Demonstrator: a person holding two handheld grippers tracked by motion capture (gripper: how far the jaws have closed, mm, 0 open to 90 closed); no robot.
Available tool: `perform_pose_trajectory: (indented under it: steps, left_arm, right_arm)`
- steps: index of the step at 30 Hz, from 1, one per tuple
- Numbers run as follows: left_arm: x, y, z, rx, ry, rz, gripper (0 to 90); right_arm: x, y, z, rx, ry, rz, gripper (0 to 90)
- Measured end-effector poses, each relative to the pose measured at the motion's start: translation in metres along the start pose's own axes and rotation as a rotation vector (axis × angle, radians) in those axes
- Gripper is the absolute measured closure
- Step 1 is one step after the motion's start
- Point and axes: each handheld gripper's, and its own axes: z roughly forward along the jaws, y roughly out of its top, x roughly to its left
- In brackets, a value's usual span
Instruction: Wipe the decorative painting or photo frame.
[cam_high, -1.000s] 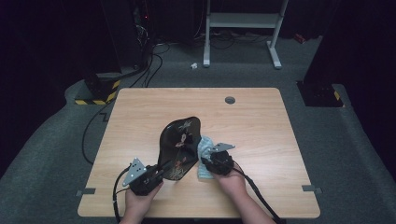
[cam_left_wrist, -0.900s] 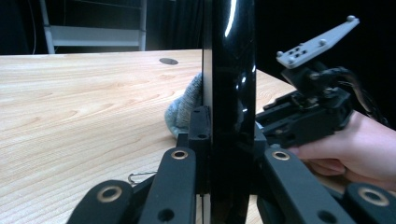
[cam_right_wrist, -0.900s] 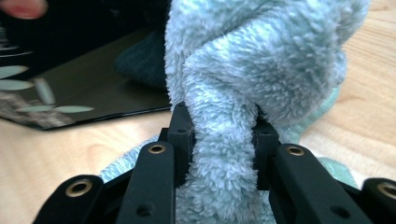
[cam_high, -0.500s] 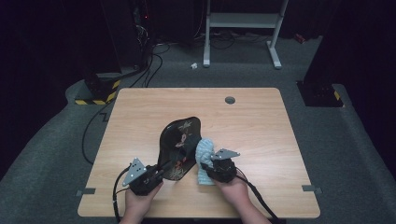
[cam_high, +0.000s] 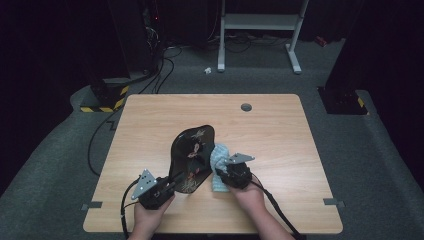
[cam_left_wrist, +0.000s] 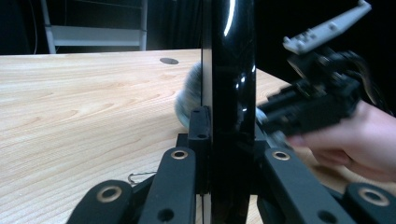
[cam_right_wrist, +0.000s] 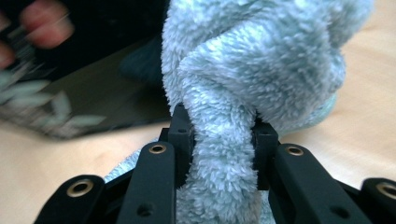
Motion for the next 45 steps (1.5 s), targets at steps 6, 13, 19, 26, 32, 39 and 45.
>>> perform_pose_trajectory:
  steps: [6, 13, 19, 26, 32, 39, 45]
  left_arm:
    - [0.000, 0.000, 0.000, 0.002, 0.003, 0.002, 80.2]
    - [-0.001, 0.003, -0.001, 0.021, 0.008, 0.017, 79.4]
    - [-0.002, 0.005, -0.006, 0.025, 0.020, 0.015, 64.2]
    - [-0.008, -0.005, -0.011, 0.068, 0.041, 0.021, 55.8]
    - [-0.012, -0.012, -0.015, 0.097, 0.049, 0.032, 54.9]
    - [-0.016, -0.018, -0.016, 0.117, 0.040, 0.028, 54.9]
    - [-0.020, -0.021, -0.017, 0.121, 0.033, 0.029, 54.7]
  right_arm:
    - [0.012, -0.019, -0.019, -0.024, 0.050, -0.030, 69.1]
    - [0.005, -0.030, -0.046, -0.079, 0.021, -0.012, 68.5]
    - [-0.002, -0.044, -0.059, -0.119, -0.001, 0.017, 67.7]
    - [-0.012, -0.049, -0.062, -0.127, -0.012, 0.030, 67.1]
    - [-0.011, -0.044, -0.055, -0.126, 0.002, 0.032, 66.3]
    - [-0.013, -0.038, -0.050, -0.136, -0.005, 0.030, 65.8]
    - [-0.015, -0.035, -0.050, -0.140, 0.002, 0.043, 65.7]
